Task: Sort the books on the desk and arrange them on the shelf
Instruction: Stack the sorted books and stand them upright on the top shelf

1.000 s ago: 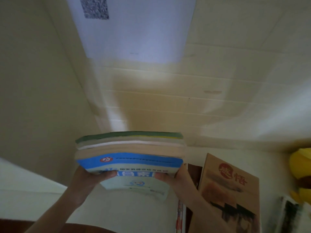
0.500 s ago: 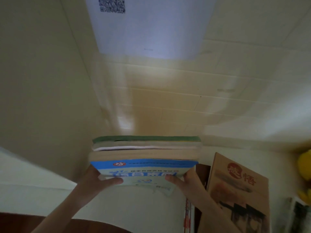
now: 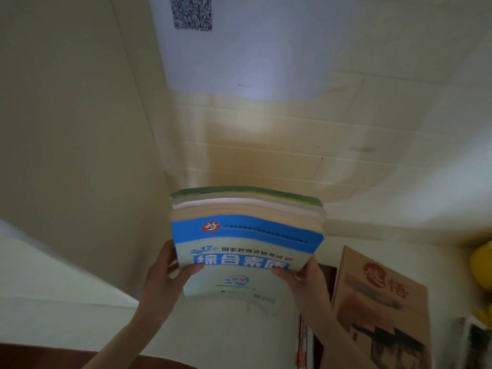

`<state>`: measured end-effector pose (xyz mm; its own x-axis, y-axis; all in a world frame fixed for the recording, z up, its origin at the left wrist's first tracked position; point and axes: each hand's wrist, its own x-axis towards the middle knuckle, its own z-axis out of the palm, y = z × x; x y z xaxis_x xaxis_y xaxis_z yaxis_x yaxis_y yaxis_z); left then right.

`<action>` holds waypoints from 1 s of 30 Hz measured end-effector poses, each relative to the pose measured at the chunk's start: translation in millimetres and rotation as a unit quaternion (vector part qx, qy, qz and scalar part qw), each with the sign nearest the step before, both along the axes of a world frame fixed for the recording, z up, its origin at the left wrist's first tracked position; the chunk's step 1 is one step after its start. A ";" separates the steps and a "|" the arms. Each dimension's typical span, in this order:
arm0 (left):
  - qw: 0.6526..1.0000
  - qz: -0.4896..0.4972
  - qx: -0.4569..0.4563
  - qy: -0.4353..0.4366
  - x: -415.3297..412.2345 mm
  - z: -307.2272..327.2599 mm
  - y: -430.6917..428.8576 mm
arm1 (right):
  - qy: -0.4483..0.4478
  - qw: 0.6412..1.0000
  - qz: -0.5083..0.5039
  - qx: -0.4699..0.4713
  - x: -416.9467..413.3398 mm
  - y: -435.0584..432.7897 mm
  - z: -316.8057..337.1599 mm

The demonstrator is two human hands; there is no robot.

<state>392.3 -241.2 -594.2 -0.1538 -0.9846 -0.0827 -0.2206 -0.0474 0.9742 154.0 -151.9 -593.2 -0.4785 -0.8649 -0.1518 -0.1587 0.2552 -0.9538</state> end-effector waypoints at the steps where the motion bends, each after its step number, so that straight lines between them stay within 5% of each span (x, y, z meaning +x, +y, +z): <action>1: 1.000 0.003 -0.007 -0.002 -0.1 3.0 1.4 | 0.002 1.000 0.003 -0.002 -1.7 0.6 4.4; 30: 0.967 0.066 -0.247 0.005 38.5 260.9 113.8 | 0.079 0.962 0.141 -0.221 3.4 74.2 273.1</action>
<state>430.8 -127.4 -333.3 -0.0231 -0.9150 0.4028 -0.2352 0.3966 0.8874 157.3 -77.7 -320.1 -0.2024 -0.9268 0.3163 -0.3145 -0.2444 -0.9173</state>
